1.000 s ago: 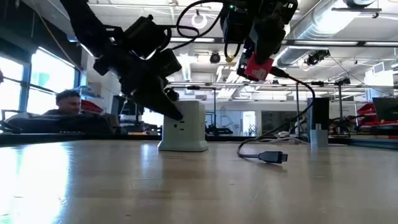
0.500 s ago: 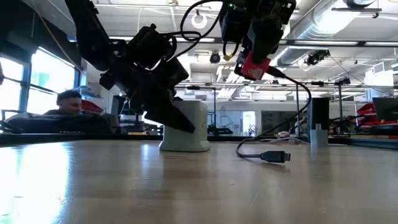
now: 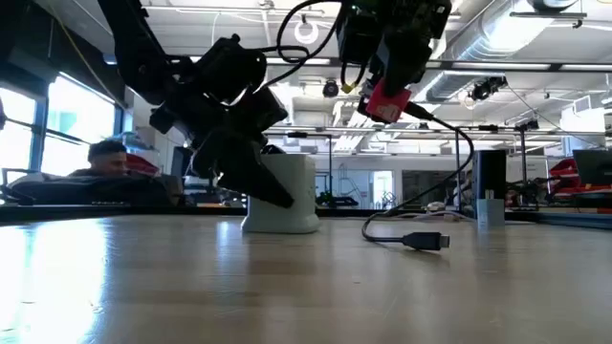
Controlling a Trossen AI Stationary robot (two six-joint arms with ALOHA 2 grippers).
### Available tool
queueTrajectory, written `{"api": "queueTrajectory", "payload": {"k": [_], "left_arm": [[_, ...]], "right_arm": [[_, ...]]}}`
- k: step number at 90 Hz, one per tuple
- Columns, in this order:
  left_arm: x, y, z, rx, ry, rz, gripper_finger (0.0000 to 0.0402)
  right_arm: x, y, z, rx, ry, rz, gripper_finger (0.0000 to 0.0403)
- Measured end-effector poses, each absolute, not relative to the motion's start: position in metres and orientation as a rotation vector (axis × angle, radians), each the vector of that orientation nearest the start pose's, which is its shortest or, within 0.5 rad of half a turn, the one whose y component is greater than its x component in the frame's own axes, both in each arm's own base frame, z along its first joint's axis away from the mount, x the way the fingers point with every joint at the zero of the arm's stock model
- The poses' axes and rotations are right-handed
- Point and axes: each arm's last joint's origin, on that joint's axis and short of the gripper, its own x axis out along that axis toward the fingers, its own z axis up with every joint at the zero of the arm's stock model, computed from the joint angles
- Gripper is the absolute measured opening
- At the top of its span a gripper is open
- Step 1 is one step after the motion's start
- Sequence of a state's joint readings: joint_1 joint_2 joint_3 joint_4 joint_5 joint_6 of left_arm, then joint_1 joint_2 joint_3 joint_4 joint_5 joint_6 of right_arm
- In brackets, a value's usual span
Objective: Insert USB
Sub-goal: Insert the pink charger adapter into the top white outlet extension
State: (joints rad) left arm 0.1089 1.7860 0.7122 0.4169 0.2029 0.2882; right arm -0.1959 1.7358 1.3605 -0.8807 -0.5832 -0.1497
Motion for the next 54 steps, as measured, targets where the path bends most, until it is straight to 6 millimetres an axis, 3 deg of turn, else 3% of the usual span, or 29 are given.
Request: {"api": "queueTrajectory", "payload": {"k": [19,31,54], "left_arm": [[0.321,0.025,0.117,0.296,0.618,-0.215,0.0293],[0.325,0.017,0.120,0.427,0.587,-0.144,0.0293],[0.330,-0.006,0.128,0.663,0.512,-0.057,0.0293]], "right_arm": [[0.351,-0.054,0.209,0.462,1.219,0.435,0.0111],[0.358,-0.054,0.188,0.548,1.237,0.508,0.0111],[0.365,-0.055,0.167,0.600,1.265,0.530,0.0111]]}}
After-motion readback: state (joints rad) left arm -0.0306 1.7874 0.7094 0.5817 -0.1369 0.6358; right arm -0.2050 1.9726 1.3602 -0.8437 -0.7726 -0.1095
